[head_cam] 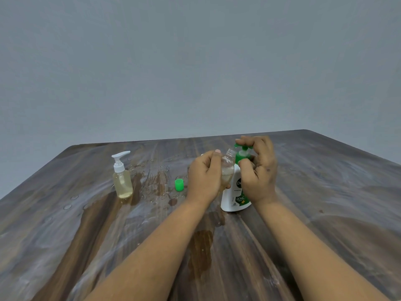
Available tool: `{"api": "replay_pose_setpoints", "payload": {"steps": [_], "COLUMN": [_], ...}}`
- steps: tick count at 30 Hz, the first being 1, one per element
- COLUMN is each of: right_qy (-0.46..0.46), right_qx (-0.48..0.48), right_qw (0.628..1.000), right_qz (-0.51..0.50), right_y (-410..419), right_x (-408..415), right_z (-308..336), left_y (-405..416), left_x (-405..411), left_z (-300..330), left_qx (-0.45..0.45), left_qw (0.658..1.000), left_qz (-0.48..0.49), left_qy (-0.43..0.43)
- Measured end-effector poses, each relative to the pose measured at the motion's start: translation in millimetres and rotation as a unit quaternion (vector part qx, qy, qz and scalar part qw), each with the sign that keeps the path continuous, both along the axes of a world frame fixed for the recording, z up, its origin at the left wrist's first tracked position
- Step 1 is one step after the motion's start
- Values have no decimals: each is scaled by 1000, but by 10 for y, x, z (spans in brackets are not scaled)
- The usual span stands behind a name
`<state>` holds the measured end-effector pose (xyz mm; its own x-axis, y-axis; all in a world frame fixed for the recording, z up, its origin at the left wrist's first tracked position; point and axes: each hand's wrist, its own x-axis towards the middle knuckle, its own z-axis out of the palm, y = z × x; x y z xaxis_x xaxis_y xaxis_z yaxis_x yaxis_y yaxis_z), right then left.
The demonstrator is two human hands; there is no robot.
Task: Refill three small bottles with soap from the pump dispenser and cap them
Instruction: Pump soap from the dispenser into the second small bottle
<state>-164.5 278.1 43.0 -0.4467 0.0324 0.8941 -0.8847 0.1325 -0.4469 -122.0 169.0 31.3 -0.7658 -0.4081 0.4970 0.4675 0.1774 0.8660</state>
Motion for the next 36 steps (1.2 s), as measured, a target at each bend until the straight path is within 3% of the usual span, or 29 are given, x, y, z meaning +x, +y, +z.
{"api": "replay_pose_setpoints", "payload": {"steps": [36], "right_qy": [-16], "right_qx": [-2], "right_qw": [1000], "right_qz": [-5], "right_y": [-6], "right_x": [-10], "right_z": [8], "left_y": [14], "left_x": [17], "left_z": [24], "left_qx": [1], "left_qw": [1000], "left_qz": [6], "left_qy": [-9]}}
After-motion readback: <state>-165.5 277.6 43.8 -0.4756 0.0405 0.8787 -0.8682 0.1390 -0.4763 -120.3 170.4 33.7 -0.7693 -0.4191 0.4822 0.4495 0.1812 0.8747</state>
